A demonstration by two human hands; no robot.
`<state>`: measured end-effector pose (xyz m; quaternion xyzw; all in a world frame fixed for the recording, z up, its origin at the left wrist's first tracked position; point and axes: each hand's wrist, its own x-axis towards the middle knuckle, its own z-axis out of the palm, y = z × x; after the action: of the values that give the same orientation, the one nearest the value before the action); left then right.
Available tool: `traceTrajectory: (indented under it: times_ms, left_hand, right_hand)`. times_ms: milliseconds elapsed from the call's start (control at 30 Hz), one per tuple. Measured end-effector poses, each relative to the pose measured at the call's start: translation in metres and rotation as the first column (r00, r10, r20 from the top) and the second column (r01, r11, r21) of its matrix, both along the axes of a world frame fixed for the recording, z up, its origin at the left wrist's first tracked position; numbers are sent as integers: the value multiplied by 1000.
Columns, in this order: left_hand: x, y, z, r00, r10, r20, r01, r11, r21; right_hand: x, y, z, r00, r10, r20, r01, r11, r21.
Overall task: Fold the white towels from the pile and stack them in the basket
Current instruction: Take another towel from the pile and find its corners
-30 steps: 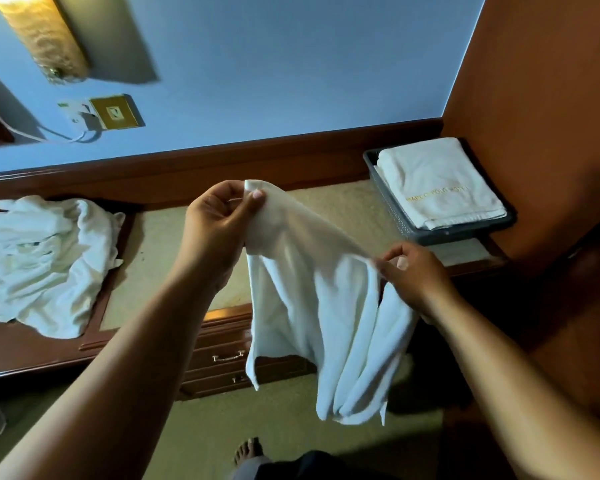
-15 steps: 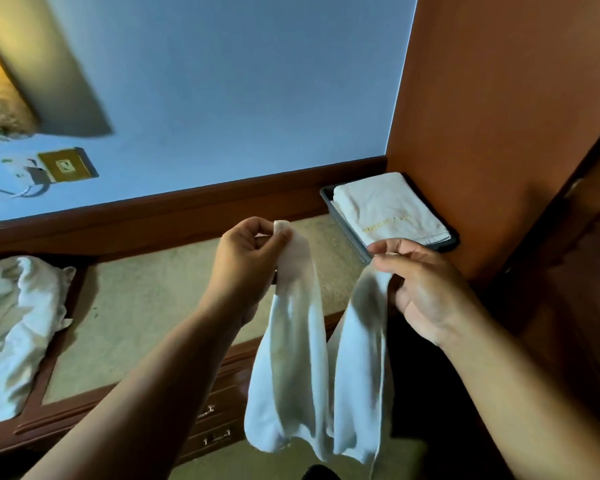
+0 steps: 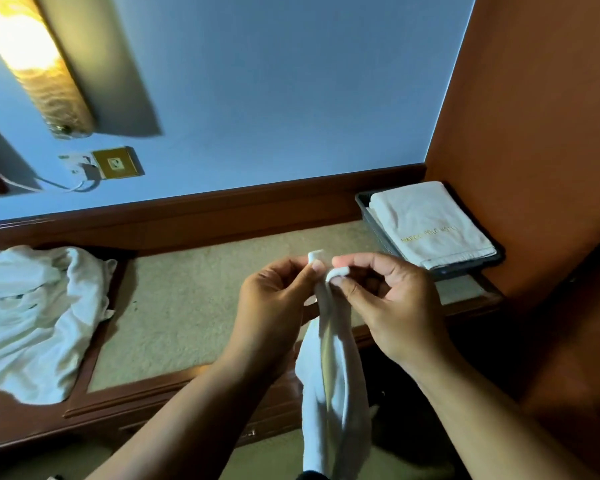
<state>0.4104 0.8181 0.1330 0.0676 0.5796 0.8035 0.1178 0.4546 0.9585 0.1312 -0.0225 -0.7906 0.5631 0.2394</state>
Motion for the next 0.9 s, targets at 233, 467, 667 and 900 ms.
traceTrajectory:
  times_ms: [233,467,667,900]
  left_hand:
    - [-12,-36,-8,995,-11,-102,7,999,-43]
    - [-26,-82,-20,974,-154,-165,146,988,-58]
    - [-35,-117,-15,954,-183,-239,164,982,-97]
    - [-46,-152,-4,964,-182,-192,180,983,-30]
  right_hand:
    - [-18,-29,5,971,-75,-227,141,946,292]
    - [-38,-46,14,995,79,-62,-53,937,346]
    - [-47,-69,17,981,188,-49,-166,941,295]
    - [-48,-103,19,934,301,-195,-204,893,402]
